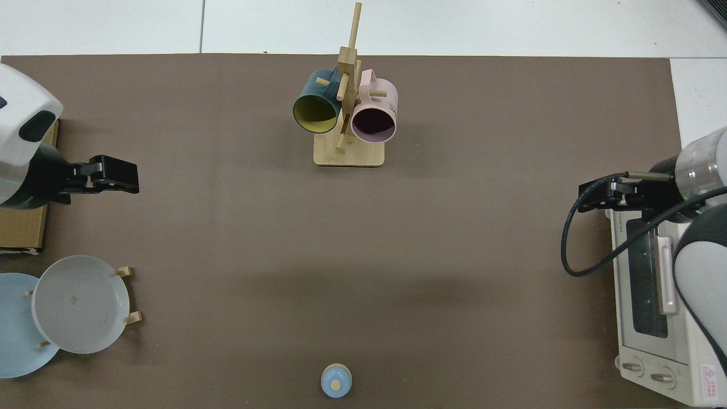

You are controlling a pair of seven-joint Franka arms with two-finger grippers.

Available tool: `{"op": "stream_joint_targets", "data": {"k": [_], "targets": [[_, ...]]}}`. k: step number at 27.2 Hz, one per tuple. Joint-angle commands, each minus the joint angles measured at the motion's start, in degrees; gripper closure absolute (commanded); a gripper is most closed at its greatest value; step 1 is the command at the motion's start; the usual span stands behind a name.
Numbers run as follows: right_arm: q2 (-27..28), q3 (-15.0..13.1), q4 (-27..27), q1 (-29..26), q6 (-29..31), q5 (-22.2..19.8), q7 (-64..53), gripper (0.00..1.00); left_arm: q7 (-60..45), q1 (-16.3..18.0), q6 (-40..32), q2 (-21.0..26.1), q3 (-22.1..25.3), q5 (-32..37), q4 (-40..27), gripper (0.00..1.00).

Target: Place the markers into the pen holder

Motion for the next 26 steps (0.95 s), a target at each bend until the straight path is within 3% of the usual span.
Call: {"op": "stream_joint_targets", "data": {"k": [1,14,20,26], "targets": [[-1.11,0.56,-1.10,-1.47,0.59,1.12,-1.76,0.00,0.57,0.18,-0.92,-0.67,-0.02,0.33,-0.20,0.00],[-0.14,0.12,2.94,-1.30,-5.04,0.24,-2.11,0.00,0.57,0.18,-0.92,-0.67,-0.02,0.33,-0.20,0.00],[0.03,-6.72,2.94,4.94,-4.86,0.59,-2.20,0.00,0.57,0.18,-0.92,-0.67,-0.02,0.33,-0.20,0.00],[-0.14,-7.09,2.85,5.12,-4.25,0.85,-2.28,0.00,0.57,0.18,-0.92,-0.67,-0.02,0.33,-0.20,0.00]]}}
